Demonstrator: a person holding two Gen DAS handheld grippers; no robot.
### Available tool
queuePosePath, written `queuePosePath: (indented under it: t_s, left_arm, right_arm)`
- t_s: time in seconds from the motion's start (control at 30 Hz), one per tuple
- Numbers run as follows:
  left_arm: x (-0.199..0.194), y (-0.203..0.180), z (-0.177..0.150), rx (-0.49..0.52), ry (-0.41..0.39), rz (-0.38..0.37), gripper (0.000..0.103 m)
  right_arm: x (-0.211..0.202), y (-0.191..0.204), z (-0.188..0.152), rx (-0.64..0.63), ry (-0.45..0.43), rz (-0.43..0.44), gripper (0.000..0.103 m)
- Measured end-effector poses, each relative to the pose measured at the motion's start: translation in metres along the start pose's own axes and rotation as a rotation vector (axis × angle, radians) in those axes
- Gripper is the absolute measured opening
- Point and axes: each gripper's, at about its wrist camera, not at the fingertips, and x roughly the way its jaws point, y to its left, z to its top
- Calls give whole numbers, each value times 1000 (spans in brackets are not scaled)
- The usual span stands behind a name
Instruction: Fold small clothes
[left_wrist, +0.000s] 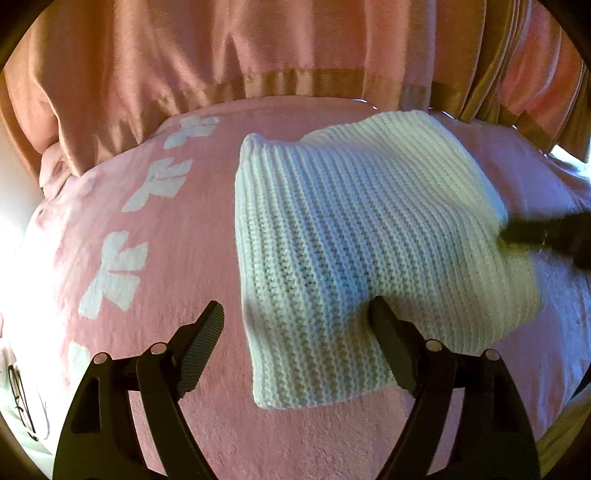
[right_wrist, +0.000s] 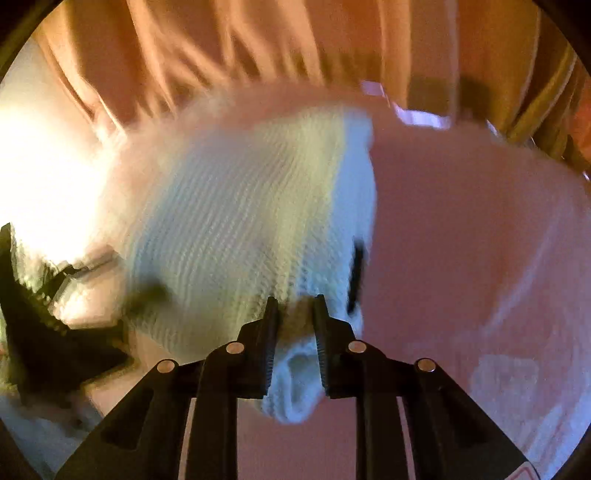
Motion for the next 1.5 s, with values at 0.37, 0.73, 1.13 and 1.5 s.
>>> queuePosePath:
  t_s: [0.37, 0.73, 1.13, 1.5]
  left_arm:
    - [-23, -9, 3, -17, -45, 44, 87]
    - [-68, -23, -34, -114, -193, 89, 98]
    - [-68, -34, -54, -114, -183, 80, 98]
    - [-60, -35, -59, -117, -170, 48, 98]
  right_arm:
    - [-78, 2, -32, 76, -283, -85, 25]
    - [-72, -1, -102, 253, -323, -146, 60]
    - [-68, 5, -123, 236, -318, -186, 60]
    - [-62, 14, -126, 208, -304, -183, 60]
